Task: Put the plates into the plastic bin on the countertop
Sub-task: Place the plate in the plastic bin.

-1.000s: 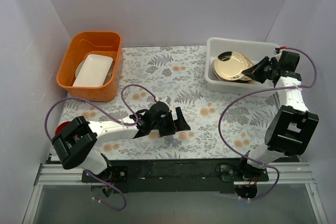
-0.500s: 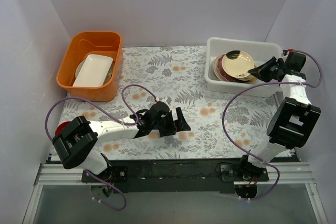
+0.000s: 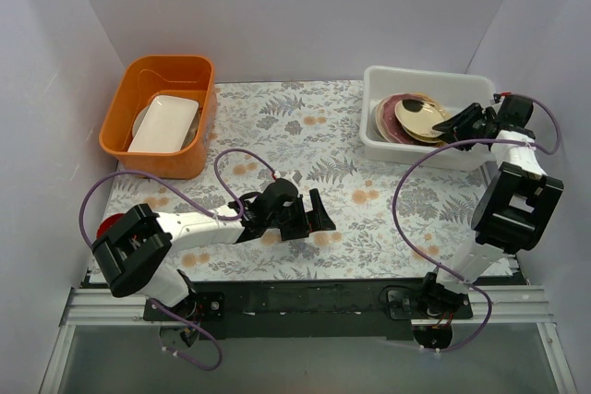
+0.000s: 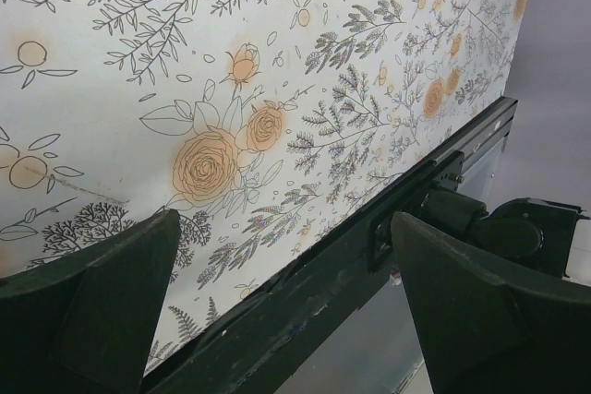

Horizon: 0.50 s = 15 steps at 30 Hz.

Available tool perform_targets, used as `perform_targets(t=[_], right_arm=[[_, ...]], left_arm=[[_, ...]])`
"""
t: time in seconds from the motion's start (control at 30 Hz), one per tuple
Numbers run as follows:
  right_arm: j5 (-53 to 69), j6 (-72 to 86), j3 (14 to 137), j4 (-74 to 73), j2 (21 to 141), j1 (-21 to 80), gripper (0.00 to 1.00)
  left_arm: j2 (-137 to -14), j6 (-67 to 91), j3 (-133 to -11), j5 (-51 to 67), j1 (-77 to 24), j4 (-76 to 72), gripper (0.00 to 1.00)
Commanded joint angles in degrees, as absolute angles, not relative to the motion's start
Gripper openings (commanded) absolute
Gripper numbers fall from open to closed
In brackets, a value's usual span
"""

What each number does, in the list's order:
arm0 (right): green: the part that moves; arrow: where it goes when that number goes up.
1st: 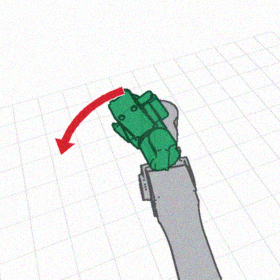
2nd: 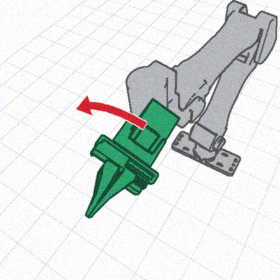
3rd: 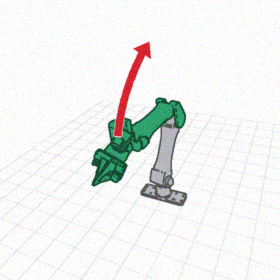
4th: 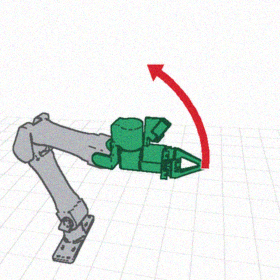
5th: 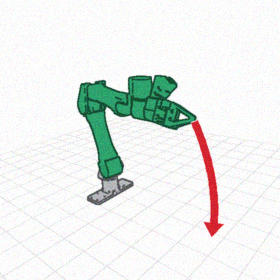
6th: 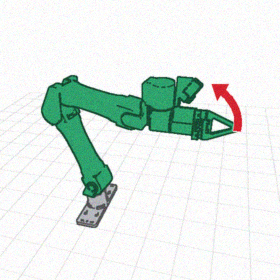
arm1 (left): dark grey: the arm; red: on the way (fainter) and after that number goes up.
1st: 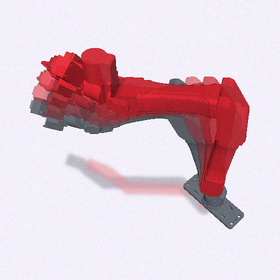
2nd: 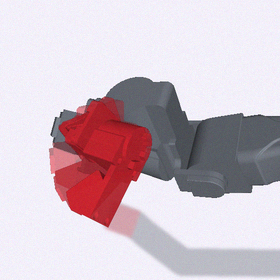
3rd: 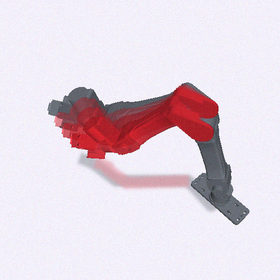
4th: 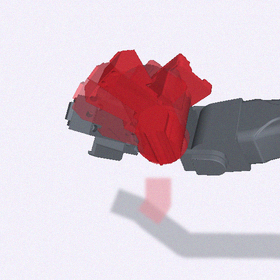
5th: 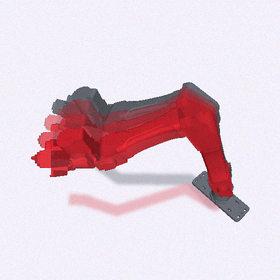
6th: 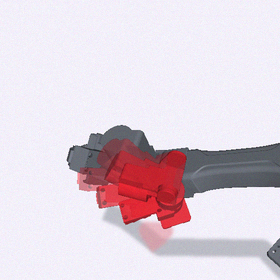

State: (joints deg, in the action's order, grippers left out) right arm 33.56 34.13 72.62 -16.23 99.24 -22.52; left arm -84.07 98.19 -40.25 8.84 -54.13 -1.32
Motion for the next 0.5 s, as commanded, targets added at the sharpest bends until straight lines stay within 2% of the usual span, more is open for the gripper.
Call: perform_targets(t=[0.0, 0.1, 0.2, 0.47], right_arm=[[34.0, 32.4, 72.4, -15.0, 97.3, -22.7, 0.59], [32.7, 32.6, 70.7, -13.9, 93.1, -22.7, 0.77], [32.3, 33.7, 67.7, -11.3, 87.7, -22.8, 0.86], [34.1, 34.3, 65.6, -9.2, 76.1, -21.4, 0.91]], left_arm=[[-81.9, 97.8, -41.8, 9.1, -54.0, -1.4, 0.98], [-81.0, 97.7, -41.7, 8.4, -54.0, -1.1, 0.98], [-79.9, 97.6, -41.4, 8.0, -54.0, -1.1, 0.98], [-76.2, 97.5, -40.4, 4.8, -54.0, -0.3, 0.98]])
